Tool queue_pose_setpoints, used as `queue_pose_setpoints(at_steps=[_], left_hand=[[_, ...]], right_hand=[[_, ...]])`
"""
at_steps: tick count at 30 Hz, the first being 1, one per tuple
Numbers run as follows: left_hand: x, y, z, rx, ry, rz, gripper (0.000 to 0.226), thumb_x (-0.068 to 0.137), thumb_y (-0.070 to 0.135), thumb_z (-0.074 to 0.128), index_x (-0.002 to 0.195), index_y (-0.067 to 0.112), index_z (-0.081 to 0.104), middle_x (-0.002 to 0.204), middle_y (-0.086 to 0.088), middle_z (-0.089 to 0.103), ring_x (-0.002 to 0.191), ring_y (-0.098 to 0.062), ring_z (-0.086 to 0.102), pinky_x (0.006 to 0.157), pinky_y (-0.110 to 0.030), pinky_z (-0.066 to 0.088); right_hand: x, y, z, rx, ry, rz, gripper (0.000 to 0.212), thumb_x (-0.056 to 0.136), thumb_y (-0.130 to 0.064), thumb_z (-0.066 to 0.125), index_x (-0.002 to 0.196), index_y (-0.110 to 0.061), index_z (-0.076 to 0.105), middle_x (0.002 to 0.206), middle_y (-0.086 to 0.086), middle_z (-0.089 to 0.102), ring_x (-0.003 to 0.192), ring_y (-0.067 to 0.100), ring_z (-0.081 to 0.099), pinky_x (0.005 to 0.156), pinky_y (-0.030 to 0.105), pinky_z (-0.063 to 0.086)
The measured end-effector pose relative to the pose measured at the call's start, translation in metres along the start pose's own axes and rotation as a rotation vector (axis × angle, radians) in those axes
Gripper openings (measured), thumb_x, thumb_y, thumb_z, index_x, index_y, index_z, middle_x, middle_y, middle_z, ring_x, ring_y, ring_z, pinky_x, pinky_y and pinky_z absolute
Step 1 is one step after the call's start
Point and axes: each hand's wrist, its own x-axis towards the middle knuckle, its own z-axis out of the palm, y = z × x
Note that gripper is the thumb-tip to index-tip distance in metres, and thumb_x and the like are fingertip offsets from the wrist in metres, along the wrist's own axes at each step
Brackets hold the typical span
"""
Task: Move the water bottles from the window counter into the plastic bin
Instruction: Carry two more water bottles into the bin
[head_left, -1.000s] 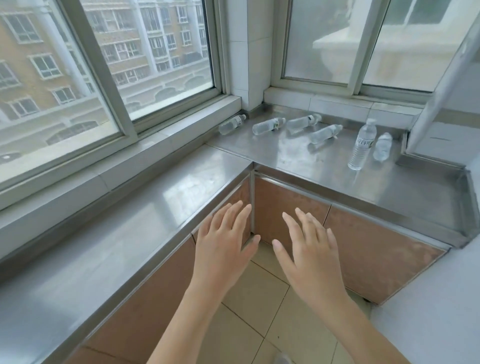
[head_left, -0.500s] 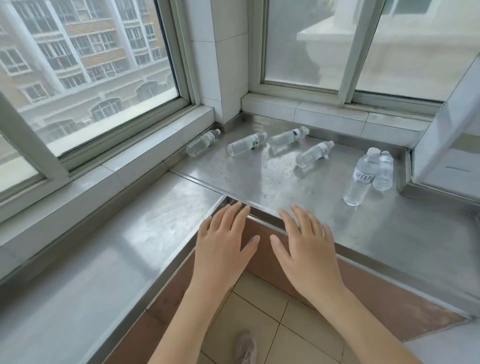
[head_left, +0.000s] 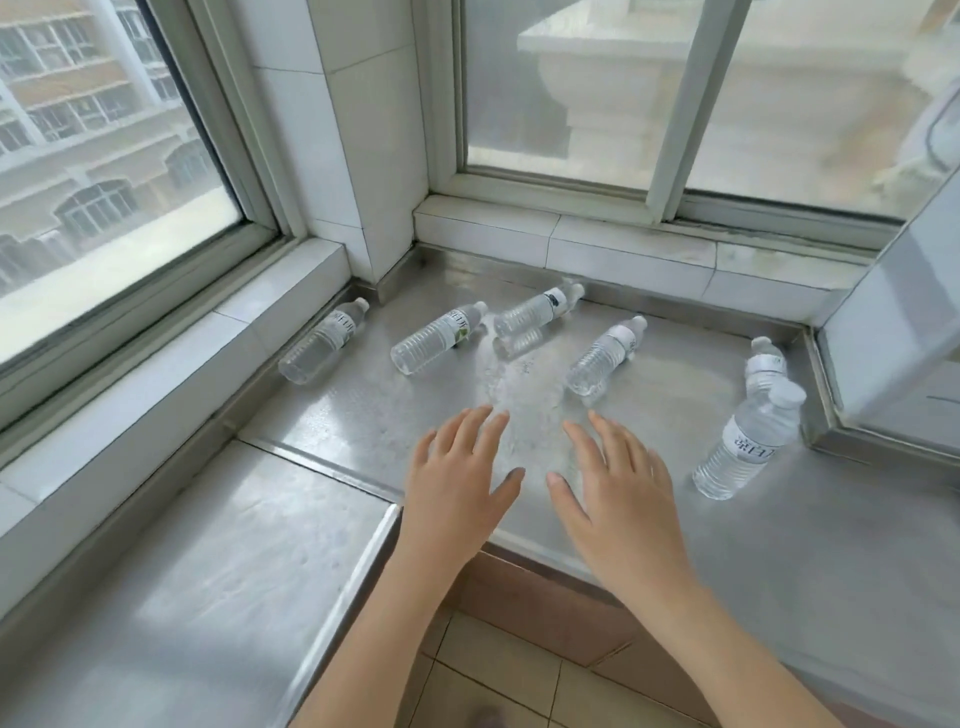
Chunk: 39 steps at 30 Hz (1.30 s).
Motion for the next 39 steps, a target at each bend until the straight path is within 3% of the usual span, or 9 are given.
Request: queue_pose_setpoints(at_steps=[9, 13, 17, 22, 29, 34, 39], left_hand=[[0.104, -0.011, 0.080, -0.058, -0.133, -0.028, 0.055, 0.084, 0.048, 0.064, 0.130, 0.018, 0.060, 0.133, -0.001, 0.064, 0.120, -0.021, 0.061, 0.095, -0.041, 0.049], [0.152, -0.003, 0.109, -0.079, -0.175, -0.008, 0.056, 0.082, 0.046, 0.066, 0.131, 0.019, 0.059, 0.134, 0.001, 0.063, 0.122, -0.021, 0.060, 0.095, -0.041, 0.049], [0.191, -0.007, 0.133, -0.058, -0.168, 0.002, 0.057, 0.078, 0.044, 0.072, 0.128, 0.017, 0.062, 0.130, 0.000, 0.065, 0.118, -0.021, 0.063, 0.090, -0.040, 0.051], [0.236, -0.022, 0.168, -0.028, -0.199, -0.012, 0.058, 0.081, 0.045, 0.071, 0.131, 0.017, 0.060, 0.132, -0.002, 0.064, 0.120, -0.024, 0.061, 0.092, -0.042, 0.050], [0.306, -0.034, 0.226, -0.069, -0.320, -0.020, 0.061, 0.080, 0.037, 0.074, 0.135, 0.016, 0.056, 0.137, -0.005, 0.060, 0.124, -0.030, 0.058, 0.098, -0.046, 0.044], [0.352, -0.050, 0.267, 0.025, -0.467, -0.080, 0.070, 0.086, 0.039, 0.066, 0.149, 0.025, 0.037, 0.153, -0.003, 0.042, 0.139, -0.029, 0.040, 0.112, -0.045, 0.028], [0.382, -0.054, 0.287, -0.022, -0.613, -0.138, 0.075, 0.086, 0.046, 0.065, 0.150, 0.027, 0.032, 0.143, -0.004, 0.049, 0.126, -0.030, 0.049, 0.098, -0.042, 0.039]], right_hand=[[0.110, 0.037, 0.045, 0.096, -0.027, 0.106, 0.059, 0.087, -0.048, 0.030, 0.134, -0.017, 0.048, 0.142, 0.012, 0.047, 0.131, 0.031, 0.043, 0.101, 0.054, 0.040], [0.157, 0.063, 0.065, 0.118, -0.055, 0.157, 0.050, 0.090, -0.040, 0.050, 0.133, -0.015, 0.048, 0.140, 0.014, 0.048, 0.128, 0.033, 0.045, 0.098, 0.052, 0.041], [0.195, 0.082, 0.082, 0.130, -0.067, 0.201, 0.049, 0.089, -0.037, 0.056, 0.132, -0.013, 0.050, 0.140, 0.015, 0.048, 0.126, 0.034, 0.046, 0.097, 0.050, 0.043], [0.239, 0.107, 0.110, 0.116, -0.144, 0.260, 0.053, 0.085, -0.039, 0.058, 0.131, -0.014, 0.050, 0.138, 0.013, 0.045, 0.113, 0.035, 0.053, 0.082, 0.043, 0.049], [0.289, 0.137, 0.140, 0.153, -0.257, 0.509, 0.063, 0.086, -0.038, 0.056, 0.141, -0.021, 0.032, 0.151, 0.006, 0.024, 0.118, 0.032, 0.043, 0.076, 0.038, 0.045], [0.311, 0.156, 0.158, 0.281, -0.233, 0.685, 0.070, 0.081, -0.036, 0.063, 0.141, -0.024, 0.029, 0.149, 0.004, 0.023, 0.115, 0.034, 0.046, 0.073, 0.040, 0.042], [0.322, 0.167, 0.173, 0.464, -0.157, 0.825, 0.081, 0.074, -0.033, 0.069, 0.140, -0.025, 0.022, 0.146, 0.004, 0.028, 0.104, 0.033, 0.055, 0.073, 0.044, 0.051]])
